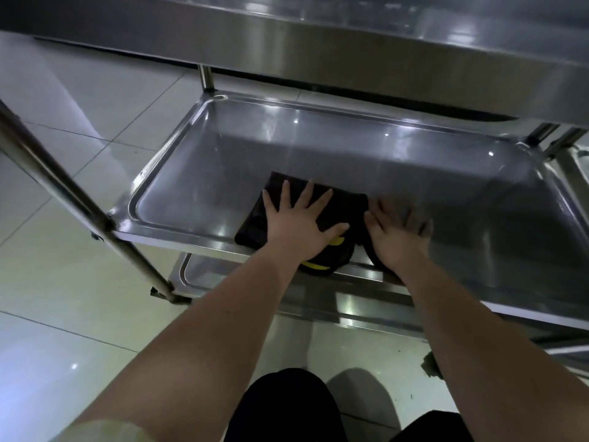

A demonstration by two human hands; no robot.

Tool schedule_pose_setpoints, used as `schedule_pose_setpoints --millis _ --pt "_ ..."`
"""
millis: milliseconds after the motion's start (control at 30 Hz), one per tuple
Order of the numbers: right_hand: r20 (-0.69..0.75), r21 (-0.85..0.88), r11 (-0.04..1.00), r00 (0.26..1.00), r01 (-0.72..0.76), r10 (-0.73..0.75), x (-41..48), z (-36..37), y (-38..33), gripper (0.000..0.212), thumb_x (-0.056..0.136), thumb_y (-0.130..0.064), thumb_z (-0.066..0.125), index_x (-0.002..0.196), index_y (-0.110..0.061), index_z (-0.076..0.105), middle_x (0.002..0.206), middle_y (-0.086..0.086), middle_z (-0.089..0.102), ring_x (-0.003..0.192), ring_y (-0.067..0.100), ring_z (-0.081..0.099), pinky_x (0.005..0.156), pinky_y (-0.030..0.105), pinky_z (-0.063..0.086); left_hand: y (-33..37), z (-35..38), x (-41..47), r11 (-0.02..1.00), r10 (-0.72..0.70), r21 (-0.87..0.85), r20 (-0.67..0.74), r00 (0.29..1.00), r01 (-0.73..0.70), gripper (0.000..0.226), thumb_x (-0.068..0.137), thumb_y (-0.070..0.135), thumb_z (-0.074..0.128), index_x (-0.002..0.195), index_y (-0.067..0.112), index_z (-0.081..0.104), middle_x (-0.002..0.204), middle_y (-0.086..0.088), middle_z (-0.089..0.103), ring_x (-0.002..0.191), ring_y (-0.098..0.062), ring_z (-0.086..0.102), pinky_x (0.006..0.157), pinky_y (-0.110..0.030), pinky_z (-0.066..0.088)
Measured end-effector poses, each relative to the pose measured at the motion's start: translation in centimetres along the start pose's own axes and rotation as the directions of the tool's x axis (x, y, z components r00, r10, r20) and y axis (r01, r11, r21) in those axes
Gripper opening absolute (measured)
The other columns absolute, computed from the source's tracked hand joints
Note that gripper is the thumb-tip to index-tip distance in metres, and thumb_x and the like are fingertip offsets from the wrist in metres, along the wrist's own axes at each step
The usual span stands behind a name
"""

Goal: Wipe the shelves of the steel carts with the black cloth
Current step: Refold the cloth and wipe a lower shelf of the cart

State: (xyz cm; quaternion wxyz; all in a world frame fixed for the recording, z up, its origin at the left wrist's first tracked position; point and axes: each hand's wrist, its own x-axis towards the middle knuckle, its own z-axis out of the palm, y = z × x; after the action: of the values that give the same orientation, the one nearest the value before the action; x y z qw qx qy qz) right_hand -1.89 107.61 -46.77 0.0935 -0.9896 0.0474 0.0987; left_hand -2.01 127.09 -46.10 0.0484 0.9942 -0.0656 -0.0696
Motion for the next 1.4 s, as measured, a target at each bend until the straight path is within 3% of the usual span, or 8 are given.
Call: schedule_pose_setpoints --millis 267,433,600,733,967,1100,1233,1400 --pt "-0.009 -0.190 0.982 1.000 0.018 -0.020 0.4 0.6 -0.2 0.066 0.084 -0.082 0.010 0.144 -0.060 -0.008 0.162 -0.017 -0.010 0.146 0.044 -0.011 0.110 0.068 -0.008 -11.5 -2.0 3.7 0.984 -0.167 0.057 -0.001 0.986 0.167 0.078 0.079 0.087 0.009 0.149 0.055 -0.006 0.164 0.011 -0.008 0.149 -0.034 -0.011 0.112 -0.069 -0.006" --pt "-0.011 -0.182 0.983 1.000 -0.019 0.017 0.8 0.5 -0.4 0.068 0.083 -0.083 0.010 0.144 -0.060 -0.008 0.162 -0.017 -0.010 0.146 0.043 -0.011 0.109 0.069 -0.008 -9.8 -2.0 3.4 0.989 -0.142 0.042 0.028 0.989 0.141 0.072 0.081 0.085 0.008 0.146 0.059 -0.009 0.163 0.008 -0.012 0.147 -0.039 -0.015 0.107 -0.074 -0.008" --pt "0.001 -0.158 0.987 1.000 -0.018 0.018 0.6 0.4 -0.6 0.069 0.084 -0.082 0.013 0.146 -0.057 -0.006 0.162 -0.015 -0.008 0.146 0.043 -0.011 0.111 0.068 -0.007 -3.2 -0.2 0.0 0.998 0.005 0.062 0.042 0.999 -0.008 0.073 0.080 0.087 0.008 0.145 0.059 -0.011 0.163 0.005 -0.015 0.145 -0.045 -0.018 0.103 -0.077 -0.010" --pt "0.002 -0.142 0.990 1.000 -0.014 0.015 0.7 0.3 -0.5 0.069 0.084 -0.082 0.014 0.145 -0.058 -0.008 0.162 -0.015 -0.008 0.146 0.042 -0.012 0.112 0.067 -0.007 -3.6 -0.1 -0.4 1.000 0.015 0.013 0.024 1.000 -0.015 0.078 0.076 0.091 0.013 0.145 0.061 -0.008 0.163 0.009 -0.014 0.147 -0.039 -0.017 0.106 -0.075 -0.010" --pt "0.016 -0.134 0.991 1.000 -0.016 0.019 0.6 0.1 -0.7 0.071 0.082 -0.084 0.012 0.145 -0.059 -0.009 0.162 -0.016 -0.009 0.147 0.041 -0.012 0.112 0.066 -0.005 -14.6 -2.2 -1.3 0.963 -0.270 0.001 0.051 0.961 0.271 0.089 0.065 0.095 0.009 0.146 0.060 -0.005 0.164 0.010 -0.010 0.149 -0.035 -0.012 0.109 -0.073 -0.006" --pt "-0.005 -0.143 0.990 1.000 -0.015 0.014 0.5 0.2 -0.7 0.070 0.083 -0.083 0.012 0.146 -0.057 -0.008 0.162 -0.016 -0.007 0.147 0.042 -0.009 0.112 0.066 -0.005 -17.0 -2.8 -1.5 0.946 -0.323 -0.012 0.080 0.943 0.325 0.089 0.065 0.093 0.011 0.146 0.060 -0.004 0.164 0.009 -0.010 0.148 -0.036 -0.013 0.109 -0.074 -0.004" --pt "-0.013 -0.153 0.988 1.000 -0.021 0.019 0.5 0.4 -0.8 0.070 0.083 -0.083 0.011 0.146 -0.056 -0.007 0.162 -0.016 -0.006 0.146 0.043 -0.008 0.112 0.067 -0.005 -13.9 -2.2 -1.7 0.931 -0.363 -0.018 0.062 0.930 0.365 0.084 0.072 0.093 0.013 0.146 0.058 -0.007 0.164 0.005 -0.011 0.146 -0.043 -0.014 0.104 -0.079 -0.004" --pt "-0.004 -0.146 0.989 1.000 -0.022 0.022 0.3 0.3 -0.7 0.070 0.084 -0.081 0.012 0.146 -0.055 -0.006 0.162 -0.015 -0.005 0.146 0.044 -0.008 0.111 0.068 -0.003 -2.6 -0.5 -1.4 0.993 -0.121 0.015 0.065 0.991 0.120 0.084 0.074 0.093 0.014 0.146 0.058 -0.009 0.164 0.001 -0.014 0.144 -0.047 -0.017 0.100 -0.080 -0.008"
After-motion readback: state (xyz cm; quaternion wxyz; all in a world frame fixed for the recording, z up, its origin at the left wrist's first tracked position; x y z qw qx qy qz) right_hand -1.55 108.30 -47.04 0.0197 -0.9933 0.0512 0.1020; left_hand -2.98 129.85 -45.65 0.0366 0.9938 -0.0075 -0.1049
